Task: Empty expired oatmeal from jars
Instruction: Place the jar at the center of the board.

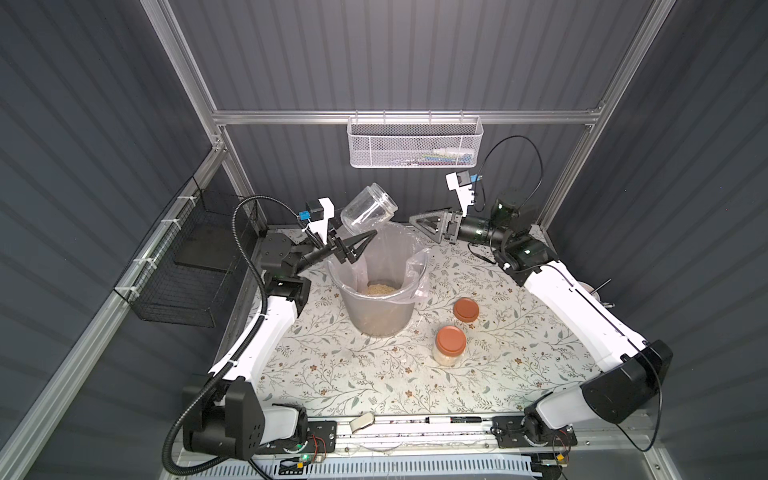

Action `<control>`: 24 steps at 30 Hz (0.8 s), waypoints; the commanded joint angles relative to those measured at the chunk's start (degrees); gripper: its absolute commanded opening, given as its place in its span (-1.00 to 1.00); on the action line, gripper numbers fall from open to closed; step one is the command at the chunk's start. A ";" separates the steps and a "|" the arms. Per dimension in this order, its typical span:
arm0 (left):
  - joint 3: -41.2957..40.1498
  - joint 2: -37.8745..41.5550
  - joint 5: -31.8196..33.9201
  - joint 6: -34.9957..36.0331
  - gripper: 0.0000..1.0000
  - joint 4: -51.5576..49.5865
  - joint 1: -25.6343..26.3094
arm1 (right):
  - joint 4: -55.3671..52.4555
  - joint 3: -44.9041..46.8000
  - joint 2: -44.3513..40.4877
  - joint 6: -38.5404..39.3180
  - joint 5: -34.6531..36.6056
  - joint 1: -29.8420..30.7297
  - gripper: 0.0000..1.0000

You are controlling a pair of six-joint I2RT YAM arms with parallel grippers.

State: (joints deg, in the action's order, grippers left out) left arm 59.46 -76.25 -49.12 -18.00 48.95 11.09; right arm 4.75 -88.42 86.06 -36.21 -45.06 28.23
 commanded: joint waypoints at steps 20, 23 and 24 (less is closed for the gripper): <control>-0.05 -0.56 -2.95 -7.81 -1.00 14.33 2.35 | -9.74 -19.94 13.68 4.69 8.88 8.88 0.98; -0.09 -0.83 -2.90 -8.14 -1.00 14.86 2.34 | -9.59 -21.05 14.91 3.89 8.52 9.24 0.98; -0.05 -0.74 -2.97 -8.04 -1.00 14.76 2.35 | -9.37 -21.17 15.05 3.75 8.60 9.29 0.98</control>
State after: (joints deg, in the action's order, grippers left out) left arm 58.70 -77.76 -52.14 -25.21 57.54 13.04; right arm -3.29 -108.31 100.01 -32.80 -37.78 37.52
